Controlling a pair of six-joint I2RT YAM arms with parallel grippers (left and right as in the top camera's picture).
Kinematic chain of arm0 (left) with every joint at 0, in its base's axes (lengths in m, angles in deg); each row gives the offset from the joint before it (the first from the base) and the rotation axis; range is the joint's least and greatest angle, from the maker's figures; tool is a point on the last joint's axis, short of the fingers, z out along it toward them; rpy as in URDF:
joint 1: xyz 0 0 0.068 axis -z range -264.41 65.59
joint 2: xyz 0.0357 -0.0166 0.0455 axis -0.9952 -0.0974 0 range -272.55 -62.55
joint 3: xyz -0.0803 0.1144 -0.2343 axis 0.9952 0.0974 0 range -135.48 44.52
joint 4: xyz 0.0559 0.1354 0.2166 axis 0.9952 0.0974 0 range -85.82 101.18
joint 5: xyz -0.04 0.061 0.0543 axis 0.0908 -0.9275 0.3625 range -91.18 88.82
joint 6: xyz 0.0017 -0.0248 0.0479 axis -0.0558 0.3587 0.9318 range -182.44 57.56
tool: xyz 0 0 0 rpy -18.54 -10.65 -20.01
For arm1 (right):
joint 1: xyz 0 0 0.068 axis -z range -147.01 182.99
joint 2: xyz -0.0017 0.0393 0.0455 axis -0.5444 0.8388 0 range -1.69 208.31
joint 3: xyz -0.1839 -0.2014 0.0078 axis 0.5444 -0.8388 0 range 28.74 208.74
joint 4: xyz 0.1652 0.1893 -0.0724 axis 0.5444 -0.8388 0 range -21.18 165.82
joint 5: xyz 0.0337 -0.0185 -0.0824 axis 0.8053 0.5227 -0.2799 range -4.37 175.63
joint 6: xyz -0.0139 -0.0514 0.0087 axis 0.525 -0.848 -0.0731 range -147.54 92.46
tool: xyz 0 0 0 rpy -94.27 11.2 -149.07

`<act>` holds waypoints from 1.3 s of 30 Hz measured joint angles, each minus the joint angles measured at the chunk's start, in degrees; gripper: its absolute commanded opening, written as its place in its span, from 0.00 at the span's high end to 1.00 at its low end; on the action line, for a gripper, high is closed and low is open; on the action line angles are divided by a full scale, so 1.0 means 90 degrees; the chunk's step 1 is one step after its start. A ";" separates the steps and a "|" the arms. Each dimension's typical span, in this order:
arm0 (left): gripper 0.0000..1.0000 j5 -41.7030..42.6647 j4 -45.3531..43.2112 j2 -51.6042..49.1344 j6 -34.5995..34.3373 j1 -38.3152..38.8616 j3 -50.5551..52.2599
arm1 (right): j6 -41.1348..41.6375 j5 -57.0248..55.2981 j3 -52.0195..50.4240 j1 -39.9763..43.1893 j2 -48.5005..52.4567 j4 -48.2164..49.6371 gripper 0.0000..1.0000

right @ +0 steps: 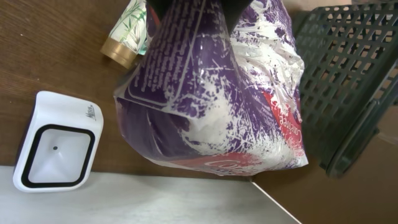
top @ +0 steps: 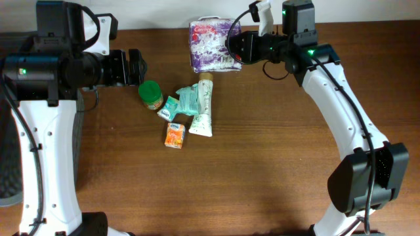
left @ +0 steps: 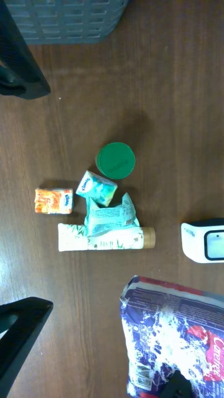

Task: Scan the item barcode
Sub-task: 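Hold the package barcode in front of the scanner with the right gripper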

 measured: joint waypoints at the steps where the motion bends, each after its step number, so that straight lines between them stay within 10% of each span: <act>1: 0.01 0.0000 0.0000 0.0000 0.0000 0.0000 0.0000 | -0.0002 -0.0012 0.0000 0.0000 0.0000 0.0000 0.96; 10: 0.01 0.0000 -0.0002 0.0000 0.0000 0.0000 0.0000 | -0.0002 -0.0240 0.0010 -0.0007 -0.0002 -0.0335 0.96; 19: 0.01 0.0000 -0.0002 0.0000 0.0000 0.0000 0.0000 | 0.0002 -0.6445 0.0034 -0.0131 -0.0002 -0.3653 0.96; 24: 0.01 0.0000 0.0000 0.0000 0.0000 0.0000 0.0000 | -0.0197 -0.7441 -0.0189 -0.0131 0.0240 -0.4216 0.91; 25: 0.01 0.0002 0.0000 0.0000 0.0000 0.0000 0.0000 | -0.0223 -0.7456 -0.0202 -0.0138 0.0418 -0.4238 0.79; 26: 0.01 0.0002 0.0000 0.0000 0.0000 0.0000 0.0000 | -0.0294 -0.7431 -0.0245 -0.0202 0.0670 -0.4269 0.43; 29: 0.01 0.0000 0.0000 0.0000 0.0000 0.0000 0.0000 | -0.0321 -0.7169 -0.0262 -0.0520 0.0775 -0.4209 0.11; 39: 0.01 0.0000 -0.0002 0.0000 0.0000 0.0000 0.0000 | -0.0359 -0.4597 0.1627 -0.1183 0.0799 -0.4568 0.01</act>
